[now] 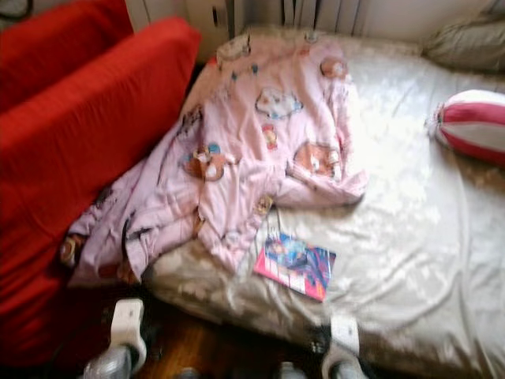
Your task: Clean up the room
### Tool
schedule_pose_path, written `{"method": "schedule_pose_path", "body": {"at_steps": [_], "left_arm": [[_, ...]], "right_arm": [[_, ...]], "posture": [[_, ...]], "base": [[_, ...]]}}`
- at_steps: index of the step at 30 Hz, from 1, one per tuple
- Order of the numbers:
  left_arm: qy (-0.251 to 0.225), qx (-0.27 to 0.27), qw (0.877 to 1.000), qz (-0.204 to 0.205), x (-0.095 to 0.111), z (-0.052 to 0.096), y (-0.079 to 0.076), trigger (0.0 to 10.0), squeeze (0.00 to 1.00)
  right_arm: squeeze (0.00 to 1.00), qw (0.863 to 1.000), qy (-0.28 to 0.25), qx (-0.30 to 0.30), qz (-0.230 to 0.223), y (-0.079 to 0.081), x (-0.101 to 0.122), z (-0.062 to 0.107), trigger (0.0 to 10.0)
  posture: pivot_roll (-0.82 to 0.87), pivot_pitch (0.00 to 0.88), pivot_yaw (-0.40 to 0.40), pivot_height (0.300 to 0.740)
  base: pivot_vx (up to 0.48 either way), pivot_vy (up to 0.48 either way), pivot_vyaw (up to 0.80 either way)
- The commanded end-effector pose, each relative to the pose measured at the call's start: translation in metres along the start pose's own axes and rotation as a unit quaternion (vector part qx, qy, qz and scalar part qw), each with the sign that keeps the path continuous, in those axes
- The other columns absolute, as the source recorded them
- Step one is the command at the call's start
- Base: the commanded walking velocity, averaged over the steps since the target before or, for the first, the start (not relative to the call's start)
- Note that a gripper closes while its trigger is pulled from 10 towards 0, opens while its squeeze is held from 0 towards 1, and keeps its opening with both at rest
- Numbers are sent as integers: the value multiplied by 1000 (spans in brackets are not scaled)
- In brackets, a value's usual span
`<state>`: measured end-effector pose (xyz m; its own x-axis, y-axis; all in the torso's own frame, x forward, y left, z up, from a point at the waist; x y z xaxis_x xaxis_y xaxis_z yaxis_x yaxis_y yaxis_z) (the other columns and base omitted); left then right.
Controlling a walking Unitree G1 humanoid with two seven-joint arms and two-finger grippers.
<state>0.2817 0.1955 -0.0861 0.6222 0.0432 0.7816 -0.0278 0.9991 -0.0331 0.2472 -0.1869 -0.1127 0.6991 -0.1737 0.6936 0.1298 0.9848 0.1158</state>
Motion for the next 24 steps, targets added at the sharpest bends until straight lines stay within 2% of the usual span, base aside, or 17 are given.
{"method": "schedule_pose_path", "body": {"at_steps": [1, 4, 11, 14, 18, 21, 23, 24], "left_arm": [[-3, -5, 1000, 7, -4, 2, -2, 10000, 0], [-52, -10, 998, 19, 19, 0, -2, 10000, 0], [-154, -8, 988, 2, 65, 4, 5, 10000, 0], [-170, -5, 985, -4, 68, 7, 6, 10000, 0], [-224, -23, 974, -12, 80, 17, -5, 10000, 0], [-247, -27, 968, -23, 89, 20, -11, 10000, 0], [-271, -48, 961, -29, 100, 24, -26, 10000, 0], [-276, -52, 959, -32, 102, 25, -29, 10000, 0]], "right_arm": [[0, 1000, -13, -7, -9, -7, 4, 1, 10000], [0, 997, -75, 4, -11, -6, 39, -2, 10000], [0, 987, -159, 8, -5, -7, 81, 1, 10000], [0, 985, -170, 4, 0, -8, 84, 2, 10000], [0, 977, -215, 2, 4, -13, 90, 11, 10000], [0, 973, -230, 14, 18, -6, 90, 14, 10000], [0, 968, -247, 27, 35, 5, 91, 17, 10000], [0, 966, -254, 27, 36, 7, 93, 18, 10000]], "posture": [[-22, 193, 11, 740], [-26, 189, 8, 740], [-31, 167, 6, 740], [-35, 159, 5, 740], [-38, 144, -6, 740], [-37, 133, -8, 740], [-36, 114, -11, 740], [-36, 114, -11, 740]], "base": [[0, 0, 0], [0, 0, 0], [0, 0, 0], [0, 0, 0], [0, 0, 0], [0, 0, 0], [0, 0, 0], [0, 0, 0]]}}
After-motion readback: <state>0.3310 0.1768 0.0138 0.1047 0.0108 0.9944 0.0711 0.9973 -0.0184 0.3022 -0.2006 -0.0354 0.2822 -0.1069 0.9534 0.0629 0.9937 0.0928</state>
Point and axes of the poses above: a point about 5 cm out from each wrist's last joint towards the gripper, its own z axis pointing back from the gripper into the wrist, its own x axis along the axis of the wrist's last joint, y = z × x, the point moved 6 cm from there along -z, pointing out of the wrist towards the gripper, and after that the axes turned 2 degrees about -z, right-handed, at the moved point
